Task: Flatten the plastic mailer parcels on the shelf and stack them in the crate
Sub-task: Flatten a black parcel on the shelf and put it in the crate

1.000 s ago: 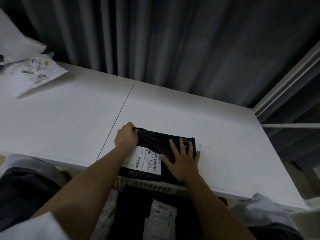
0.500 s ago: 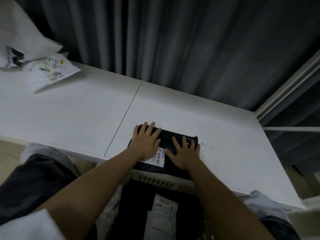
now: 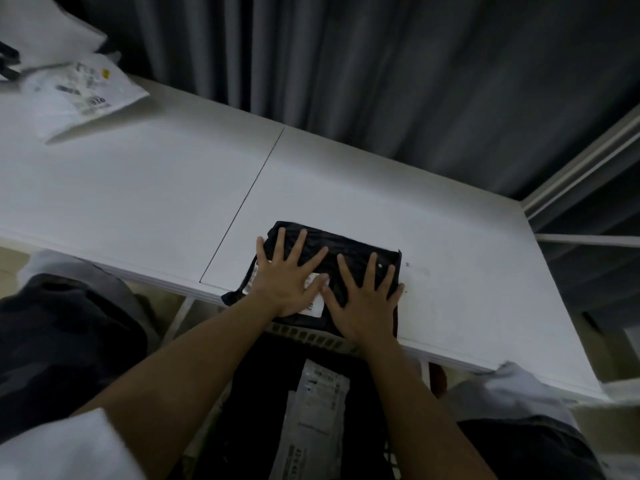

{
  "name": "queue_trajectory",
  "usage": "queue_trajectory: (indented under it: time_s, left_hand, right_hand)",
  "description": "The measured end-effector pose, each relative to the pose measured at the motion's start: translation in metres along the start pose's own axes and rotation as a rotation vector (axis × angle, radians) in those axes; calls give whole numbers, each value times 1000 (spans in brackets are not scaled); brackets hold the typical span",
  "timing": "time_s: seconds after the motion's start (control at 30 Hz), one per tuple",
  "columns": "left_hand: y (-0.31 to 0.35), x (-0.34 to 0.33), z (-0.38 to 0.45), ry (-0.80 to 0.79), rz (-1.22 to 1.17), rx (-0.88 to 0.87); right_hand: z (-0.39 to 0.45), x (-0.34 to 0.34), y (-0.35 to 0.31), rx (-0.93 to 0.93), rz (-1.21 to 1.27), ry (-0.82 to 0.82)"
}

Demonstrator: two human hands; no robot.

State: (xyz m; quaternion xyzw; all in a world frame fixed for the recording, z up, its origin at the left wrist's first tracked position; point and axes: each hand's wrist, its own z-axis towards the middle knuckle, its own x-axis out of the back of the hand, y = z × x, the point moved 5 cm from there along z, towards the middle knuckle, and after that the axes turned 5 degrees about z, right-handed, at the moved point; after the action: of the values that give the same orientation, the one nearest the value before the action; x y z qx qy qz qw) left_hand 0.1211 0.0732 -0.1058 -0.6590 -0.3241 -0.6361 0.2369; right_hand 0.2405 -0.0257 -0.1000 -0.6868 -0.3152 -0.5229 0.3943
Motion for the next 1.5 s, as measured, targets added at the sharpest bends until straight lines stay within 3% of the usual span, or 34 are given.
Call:
queue_trajectory:
  time_s: [0.43, 0.6, 0.73, 0.77, 0.87, 0.97, 1.07, 1.17, 1.23, 1.33, 1.4, 1.5]
  left_hand:
    - [1, -3, -1, 2, 41, -2]
    - [1, -6, 0, -41, 58, -2]
    - [1, -3, -2, -67, 72, -29]
    - [1, 0, -2, -73, 85, -62]
    - [-4, 3, -13, -83, 198, -185]
    - [-13, 10, -35, -10, 260, -240]
    - [-26, 24, -60, 218, 148, 52]
    - [-27, 20, -97, 358, -242, 350]
    - [-25, -4, -114, 297, -598, 467]
    - [-8, -36, -133, 88, -1111, 463]
    - [4, -50, -144, -28, -1151, 463]
    - [20, -67, -155, -171, -1001, 395]
  right_hand:
    - [3, -5, 0, -2, 5, -46]
    - [2, -2, -1, -12, -61, -140]
    - [26, 36, -13, 64, -141, 145]
    - [34, 43, -13, 68, -82, 137]
    - [42, 44, -12, 28, 119, -163]
    - [15, 40, -13, 14, 130, -202]
    - [-20, 24, -3, -21, 469, -200]
    - [-68, 2, 14, -197, 944, -197]
    - [-98, -17, 21, -310, 1145, -253]
    - [-132, -39, 30, -345, 1197, -254]
    - [-149, -54, 39, -373, 1180, -228]
    - [-169, -78, 57, -467, 1108, -250]
